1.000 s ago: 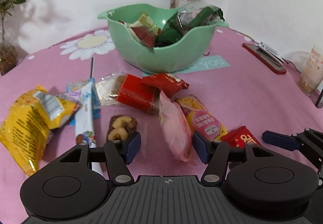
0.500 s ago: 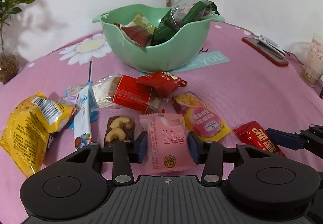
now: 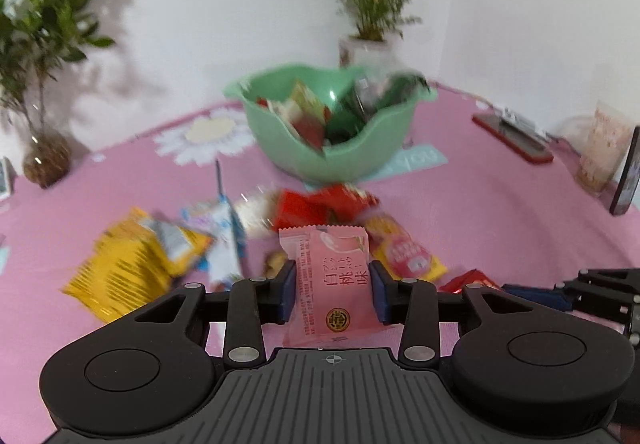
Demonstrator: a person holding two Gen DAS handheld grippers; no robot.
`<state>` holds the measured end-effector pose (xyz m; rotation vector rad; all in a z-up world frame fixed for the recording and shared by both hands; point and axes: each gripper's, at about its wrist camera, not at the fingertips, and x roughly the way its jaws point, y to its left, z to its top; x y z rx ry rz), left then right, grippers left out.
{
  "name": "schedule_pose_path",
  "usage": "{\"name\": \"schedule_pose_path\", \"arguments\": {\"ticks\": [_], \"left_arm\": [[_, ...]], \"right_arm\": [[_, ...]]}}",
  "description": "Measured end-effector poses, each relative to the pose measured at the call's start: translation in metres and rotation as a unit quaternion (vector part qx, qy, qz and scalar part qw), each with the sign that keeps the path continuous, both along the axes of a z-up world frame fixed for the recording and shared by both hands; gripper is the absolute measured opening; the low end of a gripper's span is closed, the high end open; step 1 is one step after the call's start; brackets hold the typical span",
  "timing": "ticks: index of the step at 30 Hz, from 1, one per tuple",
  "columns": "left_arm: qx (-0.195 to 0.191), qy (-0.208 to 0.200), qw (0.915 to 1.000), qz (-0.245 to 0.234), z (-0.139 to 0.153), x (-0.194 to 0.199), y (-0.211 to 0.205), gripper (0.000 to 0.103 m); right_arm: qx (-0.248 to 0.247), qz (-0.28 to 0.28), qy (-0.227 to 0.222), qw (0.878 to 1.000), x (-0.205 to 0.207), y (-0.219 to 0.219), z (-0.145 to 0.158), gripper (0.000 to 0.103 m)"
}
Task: Organize snacks
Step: 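Carry the pink packet and red candy bar over the green bowl and release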
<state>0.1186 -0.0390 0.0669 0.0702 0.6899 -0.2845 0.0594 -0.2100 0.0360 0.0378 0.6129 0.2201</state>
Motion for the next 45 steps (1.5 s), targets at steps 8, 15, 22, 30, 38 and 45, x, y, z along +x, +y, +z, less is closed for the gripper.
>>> {"name": "schedule_pose_path", "arguments": {"ticks": [8, 15, 22, 30, 38, 45], "left_arm": [[-0.011, -0.05, 0.9987, 0.006, 0.052, 0.023, 0.016, 0.102], [-0.017, -0.065, 0.9977, -0.003, 0.072, 0.087, 0.002, 0.102], [-0.006, -0.064, 0.9979, 0.011, 0.055, 0.154, -0.016, 0.103], [0.006, -0.07, 0.9971, 0.028, 0.047, 0.142, -0.004, 0.103], [-0.008, -0.065, 0.9962, 0.057, 0.038, 0.09, 0.025, 0.103], [-0.023, -0.014, 0.9962, 0.083, 0.0, 0.057, 0.042, 0.103]], "right_arm": [[0.003, 0.015, -0.093, 0.996, 0.048, 0.0, 0.068, 0.037], [0.001, -0.003, -0.135, 0.991, 0.127, -0.006, 0.099, 0.037], [-0.001, -0.024, -0.126, 0.992, 0.195, -0.012, 0.096, 0.038], [0.012, -0.022, -0.095, 0.995, 0.216, -0.008, 0.078, 0.052], [0.019, -0.015, -0.114, 0.993, 0.14, -0.001, 0.075, 0.068], [0.015, -0.029, -0.088, 0.996, 0.081, -0.001, 0.042, 0.071]]}}
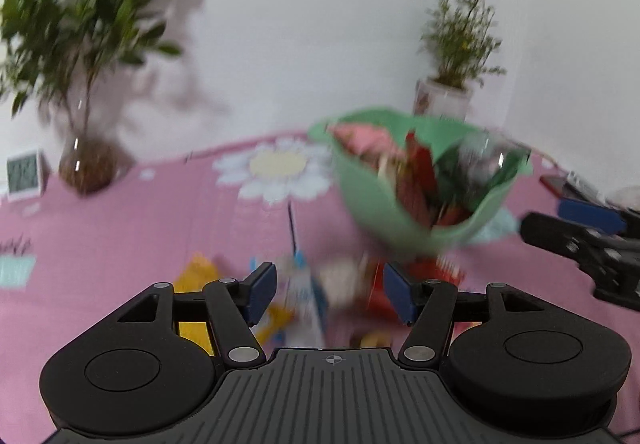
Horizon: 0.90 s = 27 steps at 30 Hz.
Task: Organize snacks
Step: 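Carry the pink packet and red candy bar over the green bowl and release, then grasp the white-blue bar with the left tool while the right tool grasps the pink-yellow packet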
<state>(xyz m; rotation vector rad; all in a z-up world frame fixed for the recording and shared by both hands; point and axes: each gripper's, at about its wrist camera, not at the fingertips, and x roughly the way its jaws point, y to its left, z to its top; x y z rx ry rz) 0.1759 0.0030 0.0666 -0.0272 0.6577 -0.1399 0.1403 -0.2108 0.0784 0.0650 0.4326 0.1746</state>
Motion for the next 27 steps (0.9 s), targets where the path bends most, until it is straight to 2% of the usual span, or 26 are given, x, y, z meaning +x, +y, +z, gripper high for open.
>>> {"name": "schedule_pose_path", "arguments": {"ticks": [6, 11, 17, 23, 24, 27], "left_arm": [[-0.001, 0.043, 0.999, 0.015, -0.026, -0.012, 0.007, 0.103], [-0.012, 0.05, 0.9985, 0.017, -0.028, -0.015, 0.011, 0.103], [-0.005, 0.052, 0.9985, 0.014, -0.031, -0.003, 0.004, 0.103], [-0.012, 0.064, 0.9972, 0.036, -0.045, 0.012, 0.012, 0.103], [-0.012, 0.063, 0.9971, 0.041, -0.046, 0.014, 0.013, 0.103], [-0.009, 0.062, 0.997, 0.045, -0.05, 0.019, 0.014, 0.103]], "right_arm": [[-0.023, -0.025, 0.043, 0.998, -0.023, -0.006, -0.033, 0.071], [-0.038, -0.019, 0.072, 0.996, -0.025, -0.005, -0.049, 0.071], [-0.055, 0.002, 0.086, 0.995, -0.008, 0.009, -0.054, 0.071], [-0.069, 0.017, 0.104, 0.992, 0.017, 0.025, -0.063, 0.07], [-0.07, 0.016, 0.109, 0.991, 0.02, 0.027, -0.065, 0.069], [-0.068, 0.012, 0.115, 0.991, 0.022, 0.028, -0.07, 0.059]]}}
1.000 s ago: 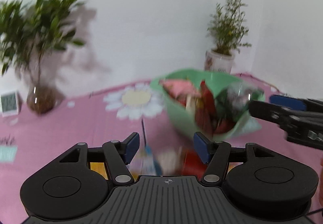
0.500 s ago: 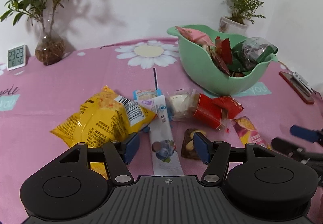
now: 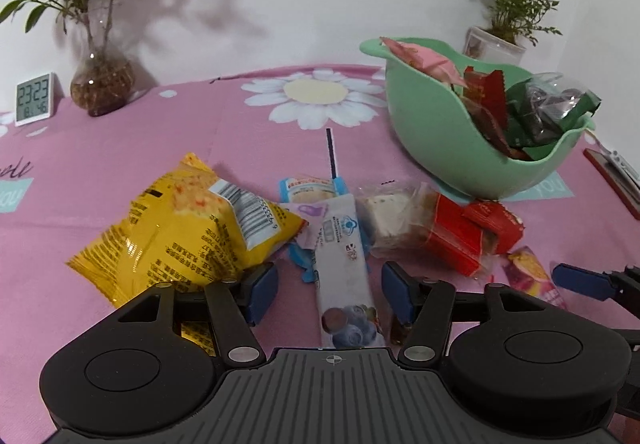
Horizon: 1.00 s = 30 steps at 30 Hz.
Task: Organize snacks
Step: 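Grasp the white-blue bar with the left tool while the right tool grasps the pink-yellow packet, then lift the white-blue bar and pink-yellow packet and carry them toward the green bowl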
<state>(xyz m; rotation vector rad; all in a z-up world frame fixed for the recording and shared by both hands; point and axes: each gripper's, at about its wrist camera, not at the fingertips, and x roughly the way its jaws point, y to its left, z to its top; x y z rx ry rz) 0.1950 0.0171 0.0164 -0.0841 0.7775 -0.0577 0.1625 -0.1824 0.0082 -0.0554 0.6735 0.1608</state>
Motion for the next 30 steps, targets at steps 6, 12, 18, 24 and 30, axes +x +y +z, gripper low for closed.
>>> {"name": "schedule_pose_path", "arguments": {"ticks": [6, 12, 18, 24, 30], "left_arm": [[0.019, -0.013, 0.9997, -0.008, -0.001, -0.011, -0.004, 0.094], [0.025, -0.019, 0.9989, -0.033, -0.001, -0.043, -0.009, 0.093], [0.019, -0.018, 0.9985, -0.047, -0.002, -0.079, -0.011, 0.093], [0.021, -0.017, 0.9983, -0.052, -0.003, -0.105, -0.011, 0.094], [0.027, -0.013, 0.9983, -0.05, -0.003, -0.115, -0.01, 0.103]], "right_arm": [[-0.014, 0.001, -0.008, 1.0, -0.012, 0.0, 0.001, 0.035], [-0.006, 0.008, -0.01, 1.0, -0.034, 0.002, 0.002, 0.034], [-0.002, 0.024, -0.01, 1.0, -0.063, 0.007, 0.002, 0.034], [-0.001, 0.034, -0.016, 0.999, -0.089, 0.008, 0.002, 0.034], [-0.001, 0.037, -0.02, 0.999, -0.1, 0.006, 0.002, 0.037]]}}
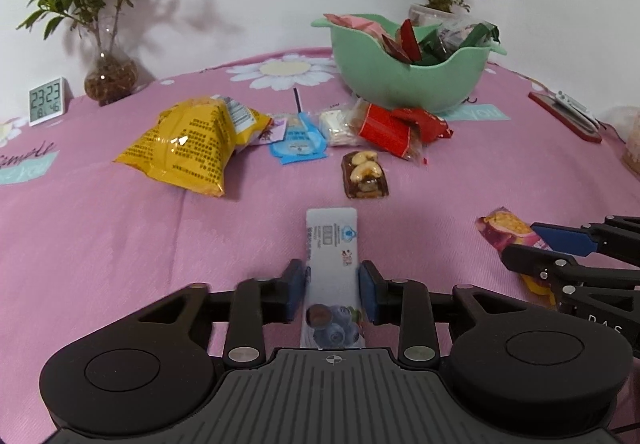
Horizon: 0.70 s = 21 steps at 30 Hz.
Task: Organize snacks
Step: 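Lift the white-blue bar and pink-yellow packet and carry them toward the green bowl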
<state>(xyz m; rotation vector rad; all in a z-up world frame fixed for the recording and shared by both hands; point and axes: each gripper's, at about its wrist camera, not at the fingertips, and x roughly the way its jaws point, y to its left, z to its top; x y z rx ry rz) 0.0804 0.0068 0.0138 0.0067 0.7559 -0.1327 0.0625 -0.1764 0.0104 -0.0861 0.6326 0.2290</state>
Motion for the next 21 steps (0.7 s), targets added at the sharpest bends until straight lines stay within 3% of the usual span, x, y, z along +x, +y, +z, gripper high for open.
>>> {"name": "schedule_pose_path", "arguments": {"ticks": [10, 13, 21], "left_arm": [[0.011, 0.003, 0.9999, -0.005, -0.002, 0.002, -0.004, 0.103], [0.024, -0.005, 0.9997, -0.008, -0.001, 0.003, -0.007, 0.091], [0.028, -0.01, 0.9996, -0.003, 0.01, 0.005, -0.005, 0.091]], "right_arm": [[-0.012, 0.003, -0.001, 1.0, -0.002, 0.004, -0.001, 0.043], [-0.017, 0.013, -0.003, 1.0, -0.004, 0.007, -0.002, 0.033], [-0.017, 0.01, -0.008, 1.0, -0.003, 0.007, 0.001, 0.031]]}}
